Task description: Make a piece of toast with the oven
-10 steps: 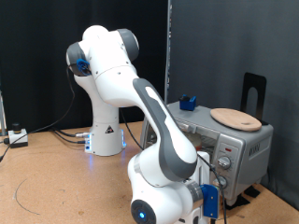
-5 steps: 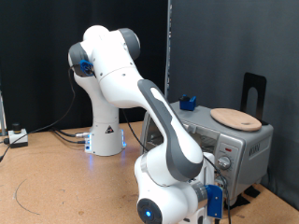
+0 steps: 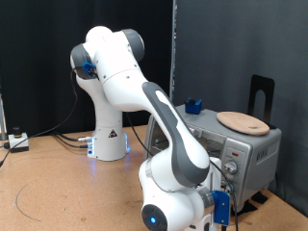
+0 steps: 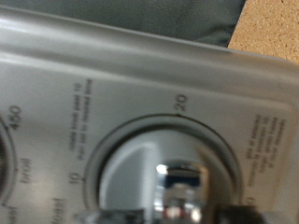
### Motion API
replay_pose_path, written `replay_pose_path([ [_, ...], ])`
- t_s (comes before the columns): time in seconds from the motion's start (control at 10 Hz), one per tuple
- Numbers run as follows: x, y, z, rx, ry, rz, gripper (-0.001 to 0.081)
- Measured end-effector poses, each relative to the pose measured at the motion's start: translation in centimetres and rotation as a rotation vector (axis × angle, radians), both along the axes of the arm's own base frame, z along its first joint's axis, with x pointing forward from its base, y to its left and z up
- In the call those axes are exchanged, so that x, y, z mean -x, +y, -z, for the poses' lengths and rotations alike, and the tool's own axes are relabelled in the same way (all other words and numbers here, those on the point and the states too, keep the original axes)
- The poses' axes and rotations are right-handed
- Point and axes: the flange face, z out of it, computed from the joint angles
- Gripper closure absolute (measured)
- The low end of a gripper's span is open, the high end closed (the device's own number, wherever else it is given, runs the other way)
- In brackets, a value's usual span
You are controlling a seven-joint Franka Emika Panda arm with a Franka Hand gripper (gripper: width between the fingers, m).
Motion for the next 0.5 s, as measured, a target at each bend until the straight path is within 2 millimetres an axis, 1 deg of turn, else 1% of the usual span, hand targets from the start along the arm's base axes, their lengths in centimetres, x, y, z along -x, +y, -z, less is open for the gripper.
replay_pose_path([
  [0.1,0.01,0.01,-0.06,-0.003,0.001,0.0,0.071],
  [0.3,0.03,0.02,-0.05,-0.006,0.005,0.002,0.0711],
  [0.4,0.04,-0.02,-0.03,-0.019,-0.034,-0.002,0.0711],
  [0.5,0.13,-0.04,-0.07,-0.048,-0.132,-0.01,0.0711],
])
